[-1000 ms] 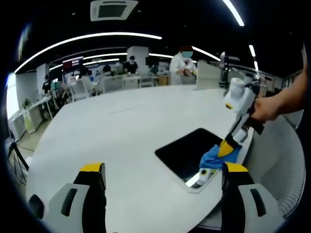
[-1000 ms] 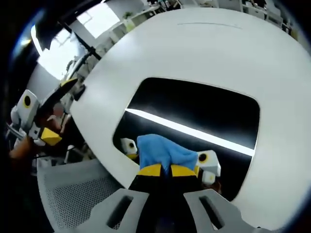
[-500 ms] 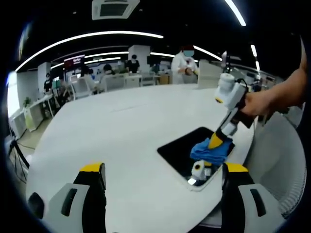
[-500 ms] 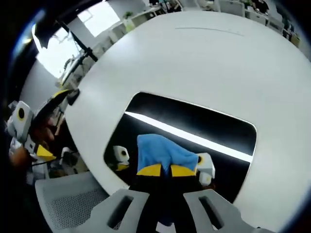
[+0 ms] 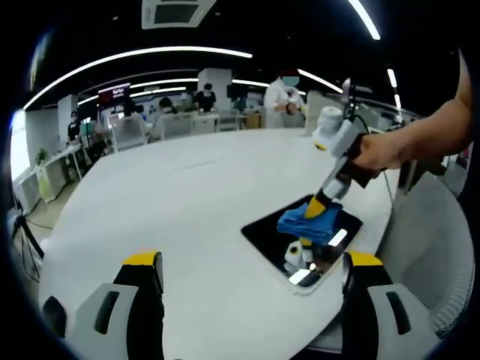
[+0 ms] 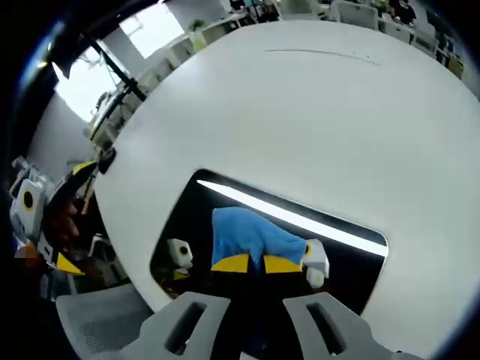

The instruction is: Wipe the mirror surface with the cleaning cloth until all visible marks leave the cleaned area.

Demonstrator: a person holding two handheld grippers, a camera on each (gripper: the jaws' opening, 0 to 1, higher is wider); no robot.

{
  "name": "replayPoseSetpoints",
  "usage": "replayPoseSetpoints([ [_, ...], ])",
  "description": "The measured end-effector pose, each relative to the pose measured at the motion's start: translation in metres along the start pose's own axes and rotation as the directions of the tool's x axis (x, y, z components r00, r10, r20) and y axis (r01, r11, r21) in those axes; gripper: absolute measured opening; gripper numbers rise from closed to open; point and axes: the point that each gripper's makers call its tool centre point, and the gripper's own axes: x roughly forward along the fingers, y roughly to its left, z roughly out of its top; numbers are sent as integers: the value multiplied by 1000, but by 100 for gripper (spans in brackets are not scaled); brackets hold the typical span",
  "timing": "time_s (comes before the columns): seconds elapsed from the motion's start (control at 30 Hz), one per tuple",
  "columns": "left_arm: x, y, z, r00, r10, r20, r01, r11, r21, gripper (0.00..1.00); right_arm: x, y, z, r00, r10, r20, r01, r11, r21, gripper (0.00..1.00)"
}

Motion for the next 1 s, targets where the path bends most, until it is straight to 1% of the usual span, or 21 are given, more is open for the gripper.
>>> replayPoseSetpoints([
  [0.2,-4,5,0,1000,16,0,-16,1000,-7,100,4,-7,14,1000,-2,5,2,1000,5,0],
  [0.5,-5,3,-2,1000,22,0,-22,1000,-12,100,11,-16,34,1000,-5,9,5,1000,23,0],
  [0.83,-6,3,-3,999,33,1,-33,999,-18,100,9,-17,31,1000,-9,-16,8,1000,-28,0],
  [0.9,-7,3,-3,999,35,2,-35,999,-19,100,8,-20,31,1000,-20,-22,19,999,-35,0],
  [1.0,-6,3,-3,999,38,3,-37,999,-21,100,3,-32,29,997,-59,-42,56,997,-60,0],
])
